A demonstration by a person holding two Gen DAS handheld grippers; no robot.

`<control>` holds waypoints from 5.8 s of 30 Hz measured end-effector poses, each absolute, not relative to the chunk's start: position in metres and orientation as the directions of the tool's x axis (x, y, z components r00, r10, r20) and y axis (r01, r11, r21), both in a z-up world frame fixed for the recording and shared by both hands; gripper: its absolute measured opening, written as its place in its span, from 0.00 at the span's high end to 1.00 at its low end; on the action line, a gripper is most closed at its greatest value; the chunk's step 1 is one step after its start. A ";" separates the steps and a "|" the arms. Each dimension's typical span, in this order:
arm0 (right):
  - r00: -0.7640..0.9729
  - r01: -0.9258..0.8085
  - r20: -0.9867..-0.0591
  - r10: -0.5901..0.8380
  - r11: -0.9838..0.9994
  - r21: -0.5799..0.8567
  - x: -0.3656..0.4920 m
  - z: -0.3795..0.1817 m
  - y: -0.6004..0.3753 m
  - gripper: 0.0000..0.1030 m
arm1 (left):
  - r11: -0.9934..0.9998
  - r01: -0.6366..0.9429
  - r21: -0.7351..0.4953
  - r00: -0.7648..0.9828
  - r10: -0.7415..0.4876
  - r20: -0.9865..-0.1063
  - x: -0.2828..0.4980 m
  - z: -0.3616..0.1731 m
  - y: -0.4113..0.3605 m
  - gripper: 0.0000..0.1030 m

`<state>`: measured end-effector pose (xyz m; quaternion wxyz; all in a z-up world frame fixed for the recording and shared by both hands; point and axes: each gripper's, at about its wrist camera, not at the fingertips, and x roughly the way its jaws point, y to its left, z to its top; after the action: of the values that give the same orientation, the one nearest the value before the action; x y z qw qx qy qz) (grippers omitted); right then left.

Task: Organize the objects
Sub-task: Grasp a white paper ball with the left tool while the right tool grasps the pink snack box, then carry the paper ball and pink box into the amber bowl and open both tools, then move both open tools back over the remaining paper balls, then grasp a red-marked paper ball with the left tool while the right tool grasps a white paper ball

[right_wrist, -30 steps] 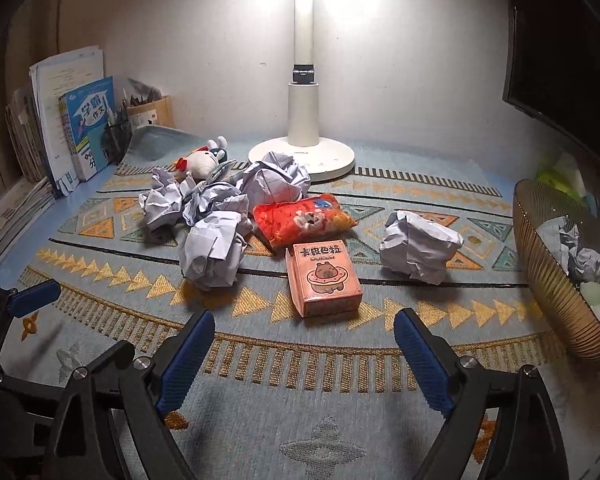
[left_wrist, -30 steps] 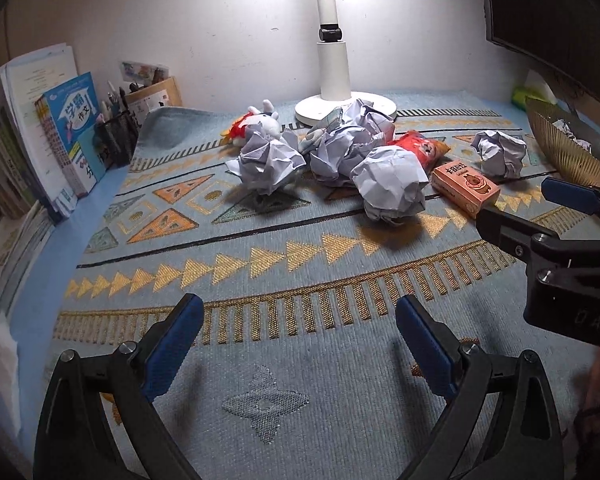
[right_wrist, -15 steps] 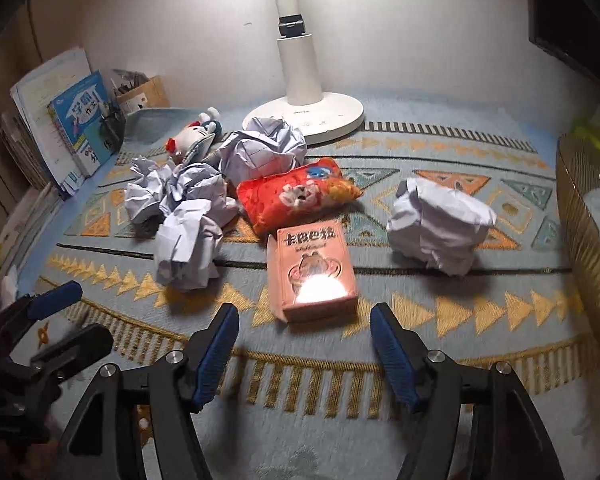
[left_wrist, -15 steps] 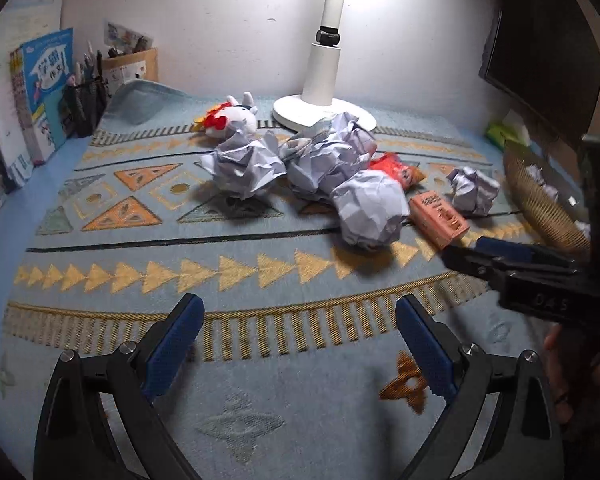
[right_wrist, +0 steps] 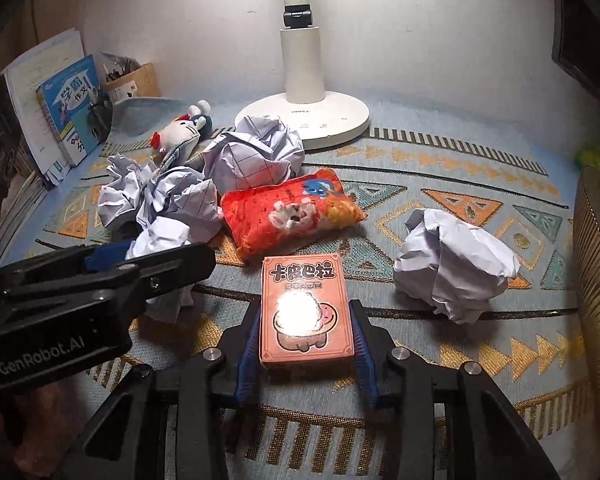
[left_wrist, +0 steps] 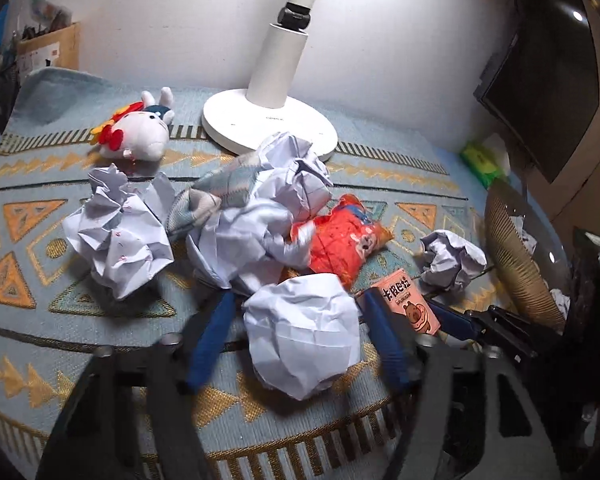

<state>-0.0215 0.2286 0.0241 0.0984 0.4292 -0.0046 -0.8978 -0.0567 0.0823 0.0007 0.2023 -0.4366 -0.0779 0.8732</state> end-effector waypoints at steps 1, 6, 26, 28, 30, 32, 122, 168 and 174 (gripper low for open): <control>-0.622 0.178 -0.760 -0.191 -0.979 0.100 -0.018 0.026 0.230 0.61 | -0.910 -0.279 -0.308 -0.540 0.414 -0.733 -0.055 0.000 0.083 0.57; -0.677 0.225 -0.700 -0.228 -0.969 0.098 0.012 0.042 0.224 0.61 | -0.915 -0.266 -0.302 -0.593 0.402 -0.698 -0.016 0.010 0.062 0.57; -0.619 0.159 -0.777 -0.117 -0.987 0.021 0.036 0.021 0.221 0.61 | -0.954 -0.246 -0.170 -0.644 0.292 -0.707 0.034 0.000 0.039 0.54; -0.616 0.164 -0.777 -0.126 -0.986 0.030 0.036 0.020 0.222 0.59 | -0.956 -0.250 -0.152 -0.643 0.282 -0.712 0.034 0.000 0.043 0.54; -0.612 0.166 -0.780 -0.132 -0.986 0.037 0.035 0.020 0.223 0.58 | -0.956 -0.255 -0.143 -0.643 0.278 -0.714 0.034 0.000 0.044 0.54; -0.606 0.174 -0.783 -0.138 -0.984 0.039 0.034 0.019 0.222 0.48 | -0.957 -0.254 -0.143 -0.642 0.277 -0.715 0.034 0.000 0.044 0.54; -0.608 -0.009 -0.792 -0.059 -0.997 0.081 0.024 0.023 0.256 0.00 | -0.992 -0.008 -0.126 -0.699 0.096 -0.709 0.030 0.005 0.002 0.24; -0.702 -0.155 -0.712 -0.021 -0.971 0.181 -0.030 0.038 0.282 0.50 | -0.951 -0.309 0.023 -0.674 0.201 -0.711 -0.093 0.008 0.008 0.43; -0.745 0.002 -0.655 -0.124 -0.983 0.184 0.004 0.052 0.261 0.68 | -0.955 -0.298 -0.013 -0.682 0.222 -0.697 -0.062 0.015 0.003 0.44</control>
<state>0.0041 0.2610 0.0516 0.0340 0.3554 -0.0859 -0.9302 -0.0616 0.0032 0.0152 0.1421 -0.3728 0.0506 0.9156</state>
